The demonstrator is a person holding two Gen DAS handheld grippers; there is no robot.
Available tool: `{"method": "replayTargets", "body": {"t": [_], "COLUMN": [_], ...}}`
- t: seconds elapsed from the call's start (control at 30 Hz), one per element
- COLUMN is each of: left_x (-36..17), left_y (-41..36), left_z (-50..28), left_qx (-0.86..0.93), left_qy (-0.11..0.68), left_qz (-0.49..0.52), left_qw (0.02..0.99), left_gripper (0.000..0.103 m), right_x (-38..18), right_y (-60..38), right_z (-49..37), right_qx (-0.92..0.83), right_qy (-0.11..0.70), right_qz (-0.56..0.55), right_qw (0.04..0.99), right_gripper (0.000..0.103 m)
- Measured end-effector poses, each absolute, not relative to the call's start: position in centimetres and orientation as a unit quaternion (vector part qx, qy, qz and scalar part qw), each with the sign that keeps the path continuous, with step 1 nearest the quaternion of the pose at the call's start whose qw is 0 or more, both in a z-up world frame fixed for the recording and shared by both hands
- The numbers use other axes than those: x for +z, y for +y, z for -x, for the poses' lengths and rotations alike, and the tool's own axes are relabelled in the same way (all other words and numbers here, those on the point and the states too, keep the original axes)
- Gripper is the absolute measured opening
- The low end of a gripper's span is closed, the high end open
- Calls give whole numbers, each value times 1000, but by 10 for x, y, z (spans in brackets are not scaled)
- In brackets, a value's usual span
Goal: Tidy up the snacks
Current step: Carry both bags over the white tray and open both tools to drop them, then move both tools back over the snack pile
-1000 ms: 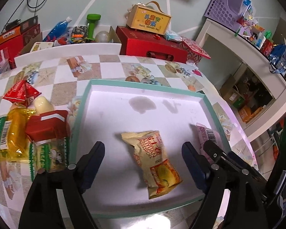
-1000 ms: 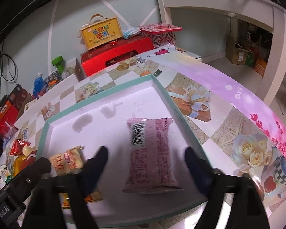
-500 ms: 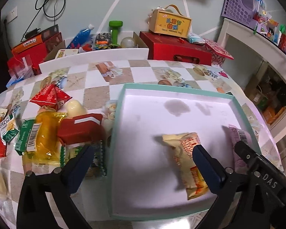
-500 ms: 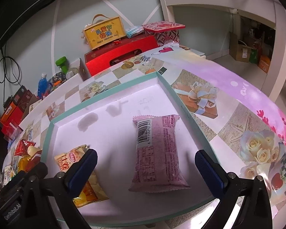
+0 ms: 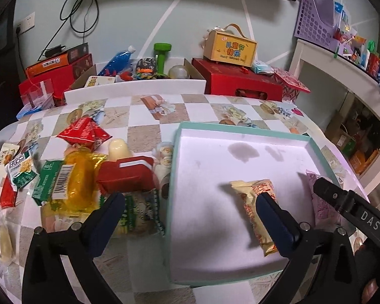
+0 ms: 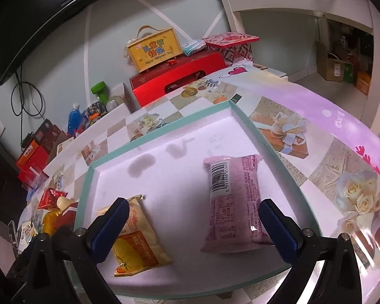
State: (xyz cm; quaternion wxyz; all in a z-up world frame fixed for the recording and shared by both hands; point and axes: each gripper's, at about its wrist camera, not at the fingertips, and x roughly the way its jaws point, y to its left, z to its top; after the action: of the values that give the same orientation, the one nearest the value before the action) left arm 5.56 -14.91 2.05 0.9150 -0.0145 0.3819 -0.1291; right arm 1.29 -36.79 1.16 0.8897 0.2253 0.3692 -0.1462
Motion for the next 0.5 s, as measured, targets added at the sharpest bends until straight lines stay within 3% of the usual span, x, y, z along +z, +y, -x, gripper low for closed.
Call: {"method": "replayTargets", "body": {"t": [0.5], "left_x": [43], "left_y": [-106], "left_z": [-50], "left_qx": [-106], "left_qy": [343], "left_qz": [3], "left_qw": [933], "left_gripper": [103], "right_x": [34], "right_y": [-325], "right_z": [-19], "right_qx": [-140], "right_qy": [355], "right_qz": [-148], "right_qw": [912], "right_gripper": [103]}}
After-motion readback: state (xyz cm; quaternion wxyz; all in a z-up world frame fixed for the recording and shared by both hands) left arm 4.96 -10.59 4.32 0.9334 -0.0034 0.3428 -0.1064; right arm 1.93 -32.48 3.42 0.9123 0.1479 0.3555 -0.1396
